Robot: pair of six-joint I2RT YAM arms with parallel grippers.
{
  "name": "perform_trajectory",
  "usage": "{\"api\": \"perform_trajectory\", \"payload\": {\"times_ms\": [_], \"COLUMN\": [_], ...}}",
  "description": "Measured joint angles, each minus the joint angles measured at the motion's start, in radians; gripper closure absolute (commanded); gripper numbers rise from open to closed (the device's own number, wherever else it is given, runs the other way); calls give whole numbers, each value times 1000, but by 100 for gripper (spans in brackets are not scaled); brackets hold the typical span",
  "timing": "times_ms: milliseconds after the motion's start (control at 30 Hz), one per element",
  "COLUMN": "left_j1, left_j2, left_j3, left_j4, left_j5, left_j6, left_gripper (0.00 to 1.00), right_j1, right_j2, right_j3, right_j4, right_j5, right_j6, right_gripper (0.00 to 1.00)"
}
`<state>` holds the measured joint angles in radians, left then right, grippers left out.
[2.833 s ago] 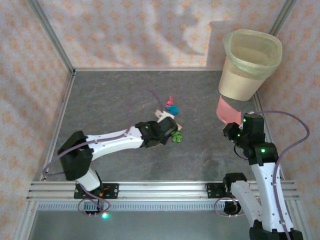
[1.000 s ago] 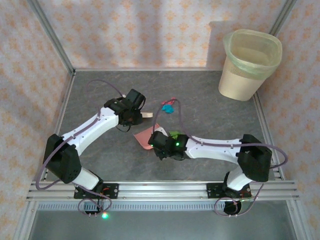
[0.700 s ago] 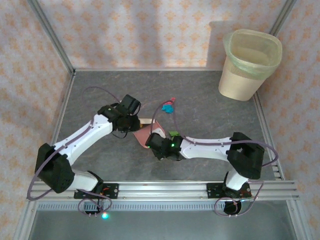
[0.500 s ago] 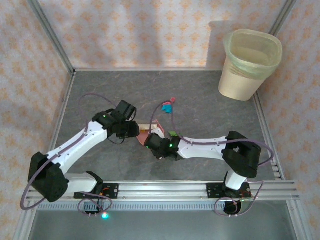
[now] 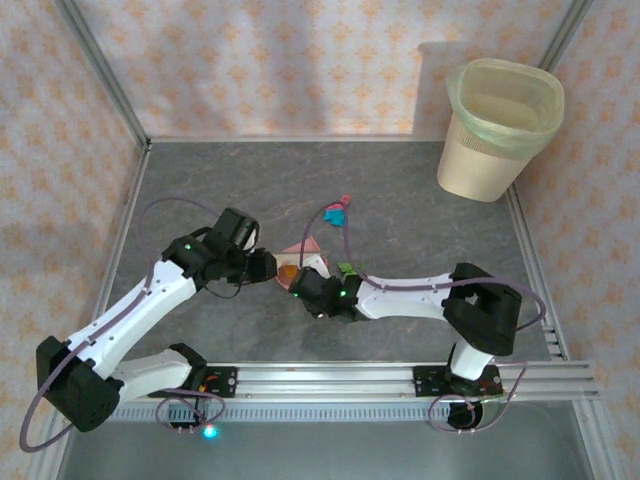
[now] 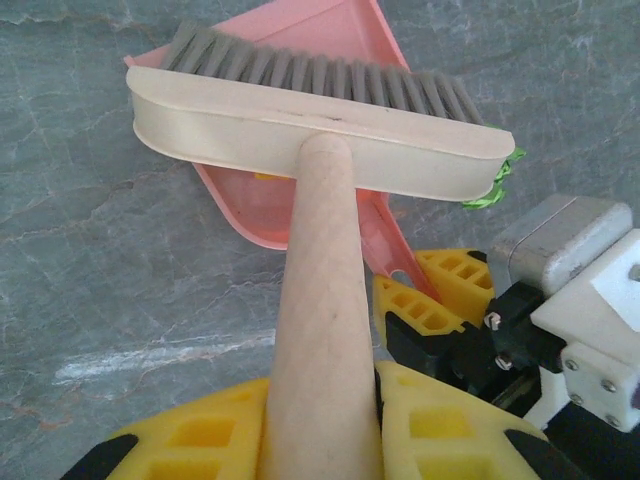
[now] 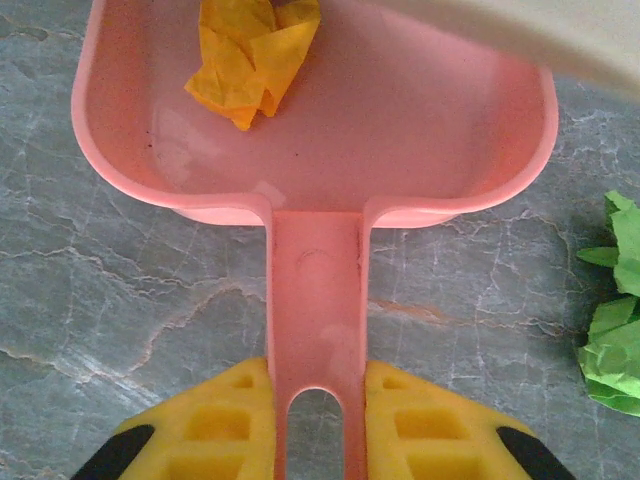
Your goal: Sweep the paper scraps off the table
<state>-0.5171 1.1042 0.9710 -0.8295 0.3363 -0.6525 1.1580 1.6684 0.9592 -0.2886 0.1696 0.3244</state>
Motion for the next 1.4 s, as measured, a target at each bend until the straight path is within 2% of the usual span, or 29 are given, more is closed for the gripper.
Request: {"api": "perform_trajectory", "payload": {"times_ms": [400, 733, 967, 1133, 1267, 1400], "left_j1": [18, 18, 18, 18, 18, 14], "left_j2": [-142, -316, -458, -489, -405, -295], "left_j3": [4, -2, -145, -300, -354, -354], "left_j4": [-8, 19, 132, 266, 366, 460], "left_j5": [-92, -211, -299, -319, -318, -317], "left_j6": [-55, -69, -91, -108, -119, -124], "left_gripper": [100, 100, 100, 100, 100, 100], "right_j1": [0, 0, -14, -97, -172, -335], "right_j2": [-167, -447, -636, -721, -748, -725], "right_j3": [-123, -187, -155, -78, -14, 107], "right_j4": [35, 11, -123, -244, -341, -417], "right_j5": [23, 111, 202, 231, 241, 208], "right_j6": [0, 15, 23, 30, 30, 21], "right_gripper": [100, 100, 100, 100, 100, 100]}}
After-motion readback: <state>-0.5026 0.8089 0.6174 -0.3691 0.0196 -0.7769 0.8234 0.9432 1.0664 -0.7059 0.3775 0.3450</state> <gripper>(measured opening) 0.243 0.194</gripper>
